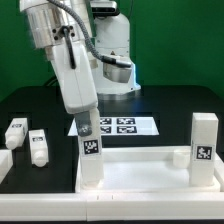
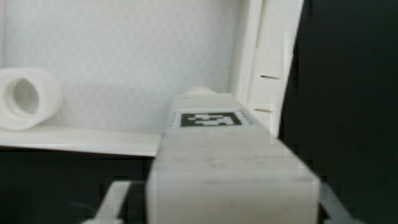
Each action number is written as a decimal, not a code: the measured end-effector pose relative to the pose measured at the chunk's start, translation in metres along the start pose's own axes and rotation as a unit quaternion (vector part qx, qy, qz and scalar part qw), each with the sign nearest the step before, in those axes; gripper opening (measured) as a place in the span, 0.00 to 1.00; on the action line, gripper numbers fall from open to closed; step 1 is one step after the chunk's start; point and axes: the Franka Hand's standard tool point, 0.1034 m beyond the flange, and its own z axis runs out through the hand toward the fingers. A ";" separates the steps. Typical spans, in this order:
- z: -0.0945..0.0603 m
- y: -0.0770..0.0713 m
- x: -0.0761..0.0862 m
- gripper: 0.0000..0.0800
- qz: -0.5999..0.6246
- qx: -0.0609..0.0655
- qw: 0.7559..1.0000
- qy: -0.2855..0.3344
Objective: Assemble desk
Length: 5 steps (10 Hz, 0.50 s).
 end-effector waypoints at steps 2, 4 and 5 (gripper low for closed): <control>0.000 -0.001 -0.002 0.46 -0.046 -0.003 0.999 0.002; -0.008 -0.007 -0.010 0.75 -0.230 -0.011 0.973 0.008; -0.009 -0.007 -0.009 0.75 -0.250 -0.011 0.968 0.007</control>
Offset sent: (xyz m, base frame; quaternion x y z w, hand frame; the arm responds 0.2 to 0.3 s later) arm 0.0053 0.0219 0.0207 -0.0320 -0.0113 -0.4560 0.8894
